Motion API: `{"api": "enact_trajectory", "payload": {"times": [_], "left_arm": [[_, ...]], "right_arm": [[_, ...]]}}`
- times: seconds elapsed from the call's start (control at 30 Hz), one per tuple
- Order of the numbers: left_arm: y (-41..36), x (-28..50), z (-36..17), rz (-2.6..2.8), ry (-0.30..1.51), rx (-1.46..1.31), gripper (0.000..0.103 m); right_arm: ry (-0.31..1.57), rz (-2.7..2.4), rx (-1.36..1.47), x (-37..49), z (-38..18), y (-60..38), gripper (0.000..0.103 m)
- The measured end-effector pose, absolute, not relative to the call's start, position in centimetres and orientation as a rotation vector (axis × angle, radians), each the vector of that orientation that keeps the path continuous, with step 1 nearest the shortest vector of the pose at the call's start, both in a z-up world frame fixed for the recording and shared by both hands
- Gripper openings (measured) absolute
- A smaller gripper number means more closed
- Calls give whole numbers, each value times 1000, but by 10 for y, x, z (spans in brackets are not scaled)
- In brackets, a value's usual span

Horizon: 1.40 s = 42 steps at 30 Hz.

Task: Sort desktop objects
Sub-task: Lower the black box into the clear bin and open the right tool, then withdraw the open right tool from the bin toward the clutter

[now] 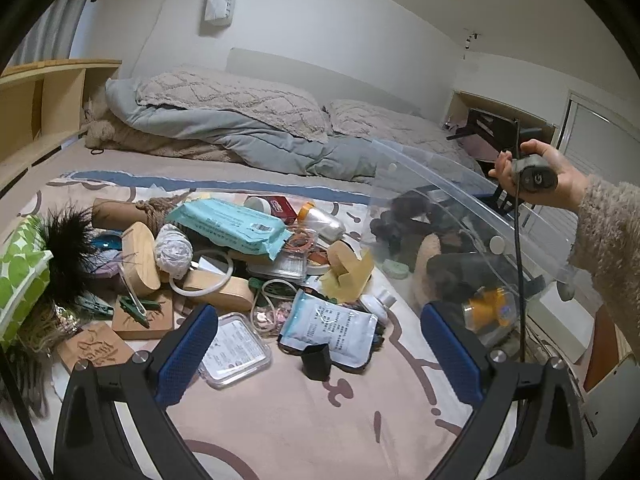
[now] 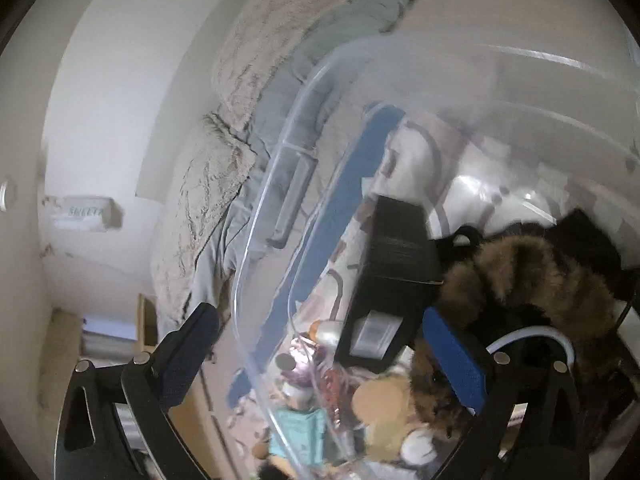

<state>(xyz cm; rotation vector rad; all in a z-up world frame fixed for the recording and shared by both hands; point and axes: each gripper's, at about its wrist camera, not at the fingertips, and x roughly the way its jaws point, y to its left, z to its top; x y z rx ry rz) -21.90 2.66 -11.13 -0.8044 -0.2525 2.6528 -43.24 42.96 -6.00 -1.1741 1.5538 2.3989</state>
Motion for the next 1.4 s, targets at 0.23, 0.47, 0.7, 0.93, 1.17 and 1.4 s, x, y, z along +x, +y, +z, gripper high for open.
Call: {"api": "enact_trajectory", "payload": {"times": [0.23, 0.47, 0.7, 0.93, 1.17, 1.4], "left_arm": [[22, -215, -107, 2659, -260, -778, 102], [19, -210, -99, 2664, -270, -740, 102], [12, -204, -88, 2686, -265, -696, 102], [4, -198, -78, 2701, -272, -657, 102], [0, -190, -67, 2709, -272, -611, 102], [-4, -179, -54, 2711, -275, -562, 102]], "right_arm": [[1387, 2511, -1216, -428, -45, 420, 102], [1235, 2588, -1264, -419, -34, 415, 80], [932, 2755, -1250, -392, -17, 396, 52], [679, 2899, -1097, -340, 0, 380, 21], [482, 3008, -924, -287, 10, 361, 20], [367, 3057, -709, -232, 11, 348, 20]]}}
